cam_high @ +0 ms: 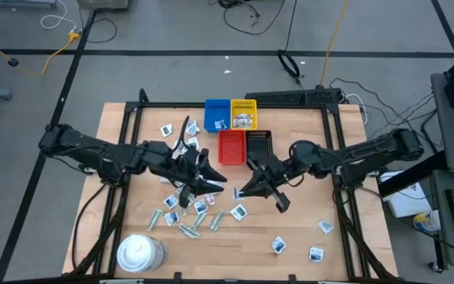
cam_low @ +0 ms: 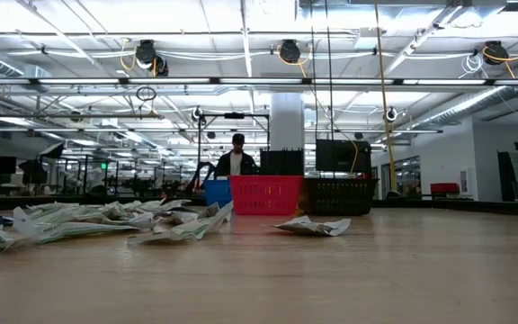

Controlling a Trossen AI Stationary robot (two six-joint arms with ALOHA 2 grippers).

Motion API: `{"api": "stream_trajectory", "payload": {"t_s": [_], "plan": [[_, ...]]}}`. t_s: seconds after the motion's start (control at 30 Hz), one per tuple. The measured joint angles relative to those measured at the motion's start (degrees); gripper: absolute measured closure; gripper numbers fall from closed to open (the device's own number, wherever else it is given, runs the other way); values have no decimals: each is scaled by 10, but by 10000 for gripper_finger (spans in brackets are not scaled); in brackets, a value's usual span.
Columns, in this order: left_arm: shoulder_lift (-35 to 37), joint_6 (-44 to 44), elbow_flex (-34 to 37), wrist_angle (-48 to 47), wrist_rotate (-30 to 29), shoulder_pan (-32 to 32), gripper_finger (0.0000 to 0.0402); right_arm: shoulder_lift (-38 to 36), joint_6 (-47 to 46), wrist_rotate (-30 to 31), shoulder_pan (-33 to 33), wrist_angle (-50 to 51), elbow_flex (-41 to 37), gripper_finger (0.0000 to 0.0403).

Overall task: Pick & Place First Aid Supplies
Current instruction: Put the alcohol pad into the blue bin

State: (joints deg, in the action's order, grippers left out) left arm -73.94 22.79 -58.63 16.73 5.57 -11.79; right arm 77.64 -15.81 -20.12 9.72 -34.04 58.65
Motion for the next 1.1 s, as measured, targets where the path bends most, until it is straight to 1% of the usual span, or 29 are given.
{"api": "stream_trajectory", "payload": {"t_s": [0.07, 0.27, 0.43, 0.53, 0.63, 0.7, 0.83, 0.93, 1.1], "plan": [[0, 0, 0, 6, -9, 2, 245, 1, 0, -4, 0, 0, 0, 403], [0, 2, 0, 20, -11, 7, 245, 1, 1, -12, -9, -5, 0, 403], [-20, 2, -1, 30, -6, 5, 245, 1, 1, -12, -16, -5, 0, 403], [-35, -2, -15, 26, -5, 5, 245, 1, 2, -12, -16, -5, 0, 403], [-59, -13, -38, 33, 9, 9, 245, 1, 1, -13, -16, -5, 1, 403], [-65, -14, -42, 23, 23, 12, 245, 1, 1, -13, -16, -4, 1, 403], [-73, -14, -47, 36, 29, 20, 249, 1, 1, -13, -16, -2, 1, 403], [-73, -16, -47, 45, 43, 21, 282, 1, 0, -13, -16, -3, 1, 403], [-73, -14, -47, 45, 88, 24, 382, 1, 0, -14, -15, -4, 1, 403]]}}
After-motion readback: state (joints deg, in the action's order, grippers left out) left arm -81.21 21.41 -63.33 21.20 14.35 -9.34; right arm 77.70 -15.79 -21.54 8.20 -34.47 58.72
